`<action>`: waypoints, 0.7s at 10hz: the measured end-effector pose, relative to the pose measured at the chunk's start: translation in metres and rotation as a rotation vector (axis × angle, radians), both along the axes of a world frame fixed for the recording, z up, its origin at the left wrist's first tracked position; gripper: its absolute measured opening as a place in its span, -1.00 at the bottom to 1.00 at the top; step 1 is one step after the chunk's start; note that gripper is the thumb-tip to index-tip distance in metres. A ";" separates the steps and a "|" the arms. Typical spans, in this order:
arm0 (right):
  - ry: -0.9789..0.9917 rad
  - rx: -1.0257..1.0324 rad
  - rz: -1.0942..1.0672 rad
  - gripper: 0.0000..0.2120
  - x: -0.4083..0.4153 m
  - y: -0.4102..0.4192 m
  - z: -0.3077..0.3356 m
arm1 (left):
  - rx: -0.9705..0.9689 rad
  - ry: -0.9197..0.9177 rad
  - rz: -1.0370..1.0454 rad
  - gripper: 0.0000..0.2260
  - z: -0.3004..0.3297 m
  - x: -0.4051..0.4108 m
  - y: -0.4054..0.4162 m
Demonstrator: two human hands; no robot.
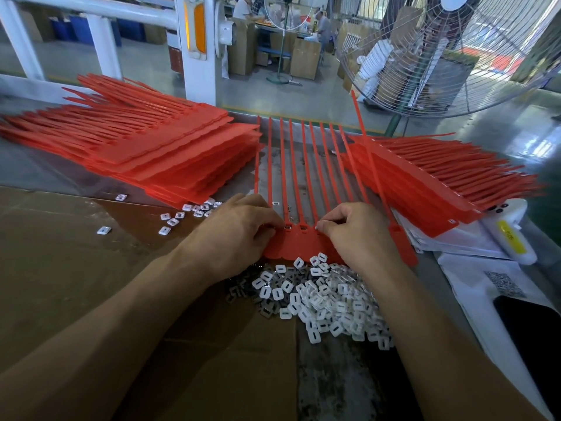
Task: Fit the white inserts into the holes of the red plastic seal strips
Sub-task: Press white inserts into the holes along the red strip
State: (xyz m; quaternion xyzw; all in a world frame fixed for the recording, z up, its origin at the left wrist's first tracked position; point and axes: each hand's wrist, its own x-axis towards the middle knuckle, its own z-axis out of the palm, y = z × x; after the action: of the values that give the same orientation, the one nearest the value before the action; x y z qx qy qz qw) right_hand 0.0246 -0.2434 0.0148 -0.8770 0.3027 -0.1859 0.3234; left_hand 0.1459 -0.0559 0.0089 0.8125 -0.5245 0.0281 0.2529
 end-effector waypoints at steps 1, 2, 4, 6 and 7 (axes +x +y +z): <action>-0.008 0.005 -0.017 -0.96 0.001 0.000 -0.001 | -0.002 -0.001 0.000 -0.75 0.000 0.000 0.000; -0.002 -0.002 -0.014 -0.92 0.000 -0.001 0.000 | 0.000 0.001 -0.001 -0.75 0.001 0.000 0.000; -0.044 0.020 0.011 -0.88 -0.008 -0.002 0.004 | 0.003 0.002 -0.004 -0.74 0.001 0.000 0.001; -0.040 -0.030 0.280 -0.94 -0.020 0.007 0.014 | -0.004 0.000 -0.004 -0.74 0.002 -0.001 0.000; 0.070 -0.034 0.486 -0.91 -0.023 0.012 0.018 | -0.007 0.003 -0.007 -0.74 0.001 -0.001 0.001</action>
State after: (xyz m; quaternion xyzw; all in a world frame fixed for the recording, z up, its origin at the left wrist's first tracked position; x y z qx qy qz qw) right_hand 0.0012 -0.2317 0.0330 -0.9353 0.0906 -0.0772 0.3333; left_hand 0.1447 -0.0553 0.0101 0.8099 -0.5266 0.0278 0.2568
